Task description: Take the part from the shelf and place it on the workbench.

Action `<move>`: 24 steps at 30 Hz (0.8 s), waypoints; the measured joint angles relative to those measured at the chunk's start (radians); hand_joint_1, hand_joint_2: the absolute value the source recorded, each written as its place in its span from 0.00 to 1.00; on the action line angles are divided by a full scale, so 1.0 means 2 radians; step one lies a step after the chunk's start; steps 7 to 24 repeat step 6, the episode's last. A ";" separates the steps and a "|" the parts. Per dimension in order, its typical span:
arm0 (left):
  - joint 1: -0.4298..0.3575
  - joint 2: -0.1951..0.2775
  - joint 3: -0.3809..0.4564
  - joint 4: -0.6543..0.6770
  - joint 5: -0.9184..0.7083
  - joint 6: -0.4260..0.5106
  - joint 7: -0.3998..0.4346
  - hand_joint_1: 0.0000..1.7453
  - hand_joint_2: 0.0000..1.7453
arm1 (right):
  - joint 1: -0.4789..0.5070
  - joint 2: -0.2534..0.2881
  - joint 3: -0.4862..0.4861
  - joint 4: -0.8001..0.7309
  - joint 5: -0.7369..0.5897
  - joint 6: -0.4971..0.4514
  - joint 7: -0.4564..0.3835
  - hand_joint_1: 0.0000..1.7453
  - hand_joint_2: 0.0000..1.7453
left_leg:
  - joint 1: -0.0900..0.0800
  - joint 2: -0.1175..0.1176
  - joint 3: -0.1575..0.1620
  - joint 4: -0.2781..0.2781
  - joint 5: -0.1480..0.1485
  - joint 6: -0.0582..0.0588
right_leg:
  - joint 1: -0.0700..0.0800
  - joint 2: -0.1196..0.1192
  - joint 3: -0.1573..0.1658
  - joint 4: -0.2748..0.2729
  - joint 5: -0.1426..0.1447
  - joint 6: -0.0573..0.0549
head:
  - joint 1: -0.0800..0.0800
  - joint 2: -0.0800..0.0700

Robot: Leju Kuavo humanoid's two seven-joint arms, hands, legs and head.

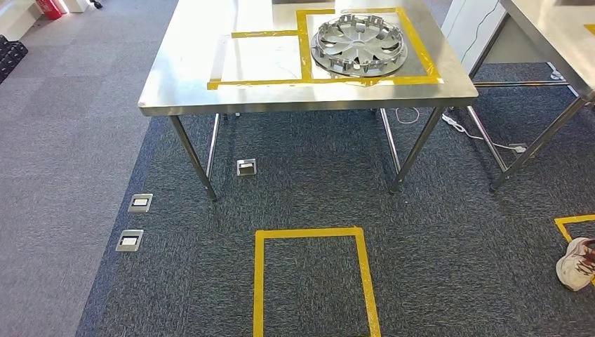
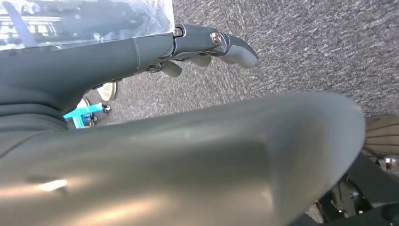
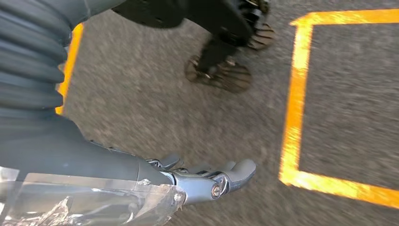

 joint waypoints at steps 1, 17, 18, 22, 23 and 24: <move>0.001 0.000 0.005 -0.001 -0.001 0.000 0.000 0.00 0.00 | 0.001 0.002 -0.003 0.006 0.000 0.000 0.000 0.00 0.00 | 0.000 0.000 0.000 0.000 0.000 0.000 | 0.000 0.000 0.000 0.000 0.000 0.000 | 0.000 0.000; 0.002 0.000 0.022 -0.002 -0.002 0.000 -0.001 0.00 0.00 | 0.003 0.010 -0.015 0.027 0.000 0.001 -0.001 0.00 0.00 | 0.000 0.000 0.001 0.000 0.000 0.000 | 0.000 0.000 0.001 0.000 0.000 0.000 | 0.000 0.000; 0.002 0.000 0.022 -0.002 -0.002 0.000 -0.001 0.00 0.00 | 0.003 0.010 -0.015 0.027 0.000 0.001 -0.001 0.00 0.00 | 0.000 0.000 0.001 0.000 0.000 0.000 | 0.000 0.000 0.001 0.000 0.000 0.000 | 0.000 0.000; 0.002 0.000 0.022 -0.002 -0.002 0.000 -0.001 0.00 0.00 | 0.003 0.010 -0.015 0.027 0.000 0.001 -0.001 0.00 0.00 | 0.000 0.000 0.001 0.000 0.000 0.000 | 0.000 0.000 0.001 0.000 0.000 0.000 | 0.000 0.000; 0.002 0.000 0.022 -0.002 -0.002 0.000 -0.001 0.00 0.00 | 0.003 0.010 -0.015 0.027 0.000 0.001 -0.001 0.00 0.00 | 0.000 0.000 0.001 0.000 0.000 0.000 | 0.000 0.000 0.001 0.000 0.000 0.000 | 0.000 0.000; 0.002 0.000 0.022 -0.002 -0.002 0.000 -0.001 0.00 0.00 | 0.003 0.010 -0.015 0.027 0.000 0.001 -0.001 0.00 0.00 | 0.000 0.000 0.001 0.000 0.000 0.000 | 0.000 0.000 0.001 0.000 0.000 0.000 | 0.000 0.000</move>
